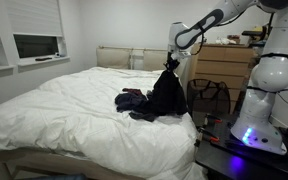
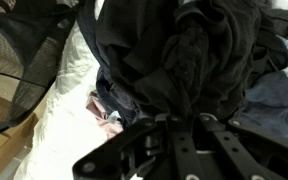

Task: Pick up the black cloth and put it in the laundry basket

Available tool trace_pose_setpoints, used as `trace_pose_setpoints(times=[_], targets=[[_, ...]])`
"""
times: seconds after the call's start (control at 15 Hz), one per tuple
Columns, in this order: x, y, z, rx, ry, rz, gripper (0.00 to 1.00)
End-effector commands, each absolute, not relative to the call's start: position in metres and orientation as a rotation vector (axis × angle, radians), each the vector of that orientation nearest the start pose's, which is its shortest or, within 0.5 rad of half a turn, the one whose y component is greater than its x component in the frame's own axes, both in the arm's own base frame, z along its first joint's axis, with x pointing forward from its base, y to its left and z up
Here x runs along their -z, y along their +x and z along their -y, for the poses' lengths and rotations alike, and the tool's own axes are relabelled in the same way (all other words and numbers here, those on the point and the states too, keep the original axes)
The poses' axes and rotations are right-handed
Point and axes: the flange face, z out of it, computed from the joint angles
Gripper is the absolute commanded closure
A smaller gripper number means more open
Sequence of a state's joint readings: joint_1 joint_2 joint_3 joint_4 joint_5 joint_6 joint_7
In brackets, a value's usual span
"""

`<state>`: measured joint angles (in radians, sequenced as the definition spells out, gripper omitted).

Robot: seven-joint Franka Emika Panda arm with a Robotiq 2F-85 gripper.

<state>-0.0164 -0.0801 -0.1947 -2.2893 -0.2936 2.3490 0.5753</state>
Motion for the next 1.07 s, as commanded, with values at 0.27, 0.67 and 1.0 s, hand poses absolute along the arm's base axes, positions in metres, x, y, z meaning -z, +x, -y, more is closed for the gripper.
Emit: trace_pose_setpoints(times=[0.27, 0.67, 1.0], targets=[[-0.497, 0.497, 0.106, 0.561, -3.098, -1.042, 0.97], [-0.55, 0.494, 0.099, 0.772, -3.005, -1.11, 0.97], [-0.559, 0.494, 0.099, 0.762, -3.0, -1.109, 0.49]])
